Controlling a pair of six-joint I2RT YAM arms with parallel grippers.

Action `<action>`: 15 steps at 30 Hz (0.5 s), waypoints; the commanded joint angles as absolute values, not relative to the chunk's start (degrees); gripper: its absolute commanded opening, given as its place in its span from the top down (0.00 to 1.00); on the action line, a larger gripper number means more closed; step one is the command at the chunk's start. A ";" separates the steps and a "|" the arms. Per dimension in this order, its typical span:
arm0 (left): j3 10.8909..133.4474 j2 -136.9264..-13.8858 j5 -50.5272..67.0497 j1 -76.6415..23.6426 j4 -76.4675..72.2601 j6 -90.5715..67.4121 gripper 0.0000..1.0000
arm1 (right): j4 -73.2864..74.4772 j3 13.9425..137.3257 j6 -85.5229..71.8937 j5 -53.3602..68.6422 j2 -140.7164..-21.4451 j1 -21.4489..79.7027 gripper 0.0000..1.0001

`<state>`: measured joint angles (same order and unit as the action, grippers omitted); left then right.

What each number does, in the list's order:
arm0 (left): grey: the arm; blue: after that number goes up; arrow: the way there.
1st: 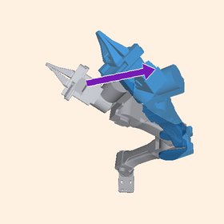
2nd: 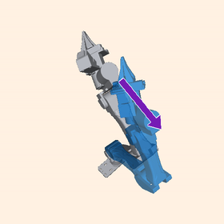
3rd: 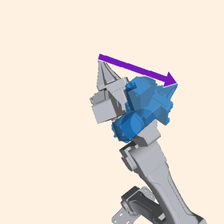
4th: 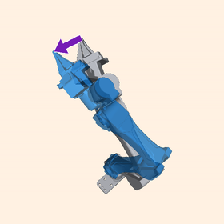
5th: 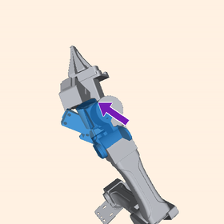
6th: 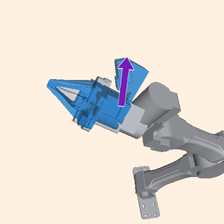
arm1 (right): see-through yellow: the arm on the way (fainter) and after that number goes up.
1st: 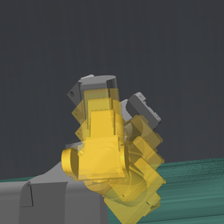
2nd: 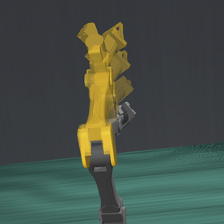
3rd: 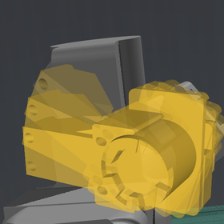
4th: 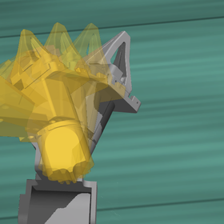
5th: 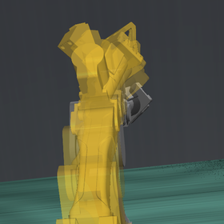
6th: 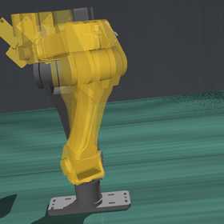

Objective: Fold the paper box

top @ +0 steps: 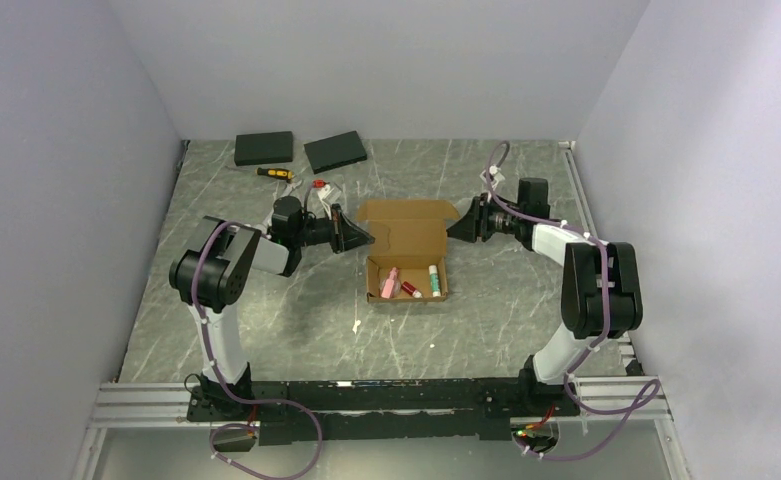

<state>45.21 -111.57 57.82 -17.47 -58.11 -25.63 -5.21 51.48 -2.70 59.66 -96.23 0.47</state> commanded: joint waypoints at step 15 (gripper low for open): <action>44.43 -108.71 59.36 -18.80 -57.90 -22.47 1.00 | -3.90 54.65 2.11 57.68 -98.09 5.13 0.89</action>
<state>44.64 -110.78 57.82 -17.85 -57.52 -24.05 -2.66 52.60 1.39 57.93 -97.71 4.47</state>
